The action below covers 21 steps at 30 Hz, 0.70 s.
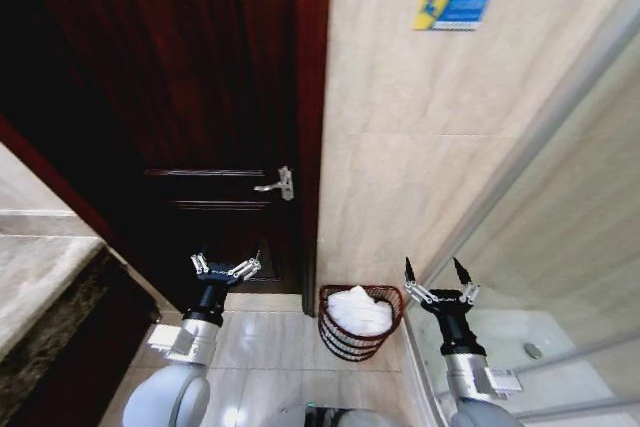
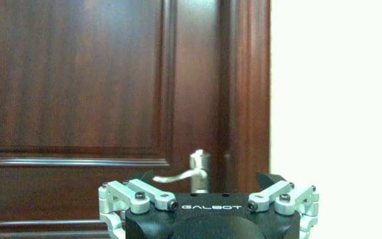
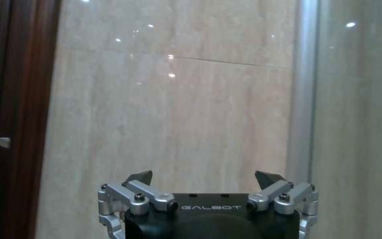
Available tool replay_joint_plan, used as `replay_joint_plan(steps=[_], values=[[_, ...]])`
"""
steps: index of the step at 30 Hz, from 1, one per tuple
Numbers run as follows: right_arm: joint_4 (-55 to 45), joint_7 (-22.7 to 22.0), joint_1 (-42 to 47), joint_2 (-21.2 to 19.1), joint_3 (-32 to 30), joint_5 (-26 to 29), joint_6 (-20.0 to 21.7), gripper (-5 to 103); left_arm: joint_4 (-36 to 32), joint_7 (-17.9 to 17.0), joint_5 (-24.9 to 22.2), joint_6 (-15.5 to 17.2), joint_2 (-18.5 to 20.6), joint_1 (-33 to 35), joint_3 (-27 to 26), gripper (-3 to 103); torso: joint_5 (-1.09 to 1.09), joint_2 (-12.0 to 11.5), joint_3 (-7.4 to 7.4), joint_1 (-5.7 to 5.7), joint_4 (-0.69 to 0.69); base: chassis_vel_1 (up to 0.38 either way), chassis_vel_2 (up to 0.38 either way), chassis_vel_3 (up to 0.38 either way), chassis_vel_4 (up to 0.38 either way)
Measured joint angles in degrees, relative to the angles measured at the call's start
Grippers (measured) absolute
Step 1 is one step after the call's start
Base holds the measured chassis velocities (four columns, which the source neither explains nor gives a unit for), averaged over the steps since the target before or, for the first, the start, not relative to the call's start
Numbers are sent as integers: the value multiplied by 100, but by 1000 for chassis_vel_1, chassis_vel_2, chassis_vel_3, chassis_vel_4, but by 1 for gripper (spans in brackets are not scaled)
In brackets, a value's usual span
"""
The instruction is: Discard the used towel into the hamper.
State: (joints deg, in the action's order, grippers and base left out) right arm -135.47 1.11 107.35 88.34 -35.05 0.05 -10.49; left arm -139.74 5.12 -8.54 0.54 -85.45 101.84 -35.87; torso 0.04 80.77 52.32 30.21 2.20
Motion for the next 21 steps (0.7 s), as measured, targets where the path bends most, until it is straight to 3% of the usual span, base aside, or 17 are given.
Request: replay_joint_plan(steps=[21], values=[[4,4,-1,1,3,0,-2,100,0,-2,0,0,2,0,-2,100,-3,-1,-1,-1,-1,42,42,-46,-50]])
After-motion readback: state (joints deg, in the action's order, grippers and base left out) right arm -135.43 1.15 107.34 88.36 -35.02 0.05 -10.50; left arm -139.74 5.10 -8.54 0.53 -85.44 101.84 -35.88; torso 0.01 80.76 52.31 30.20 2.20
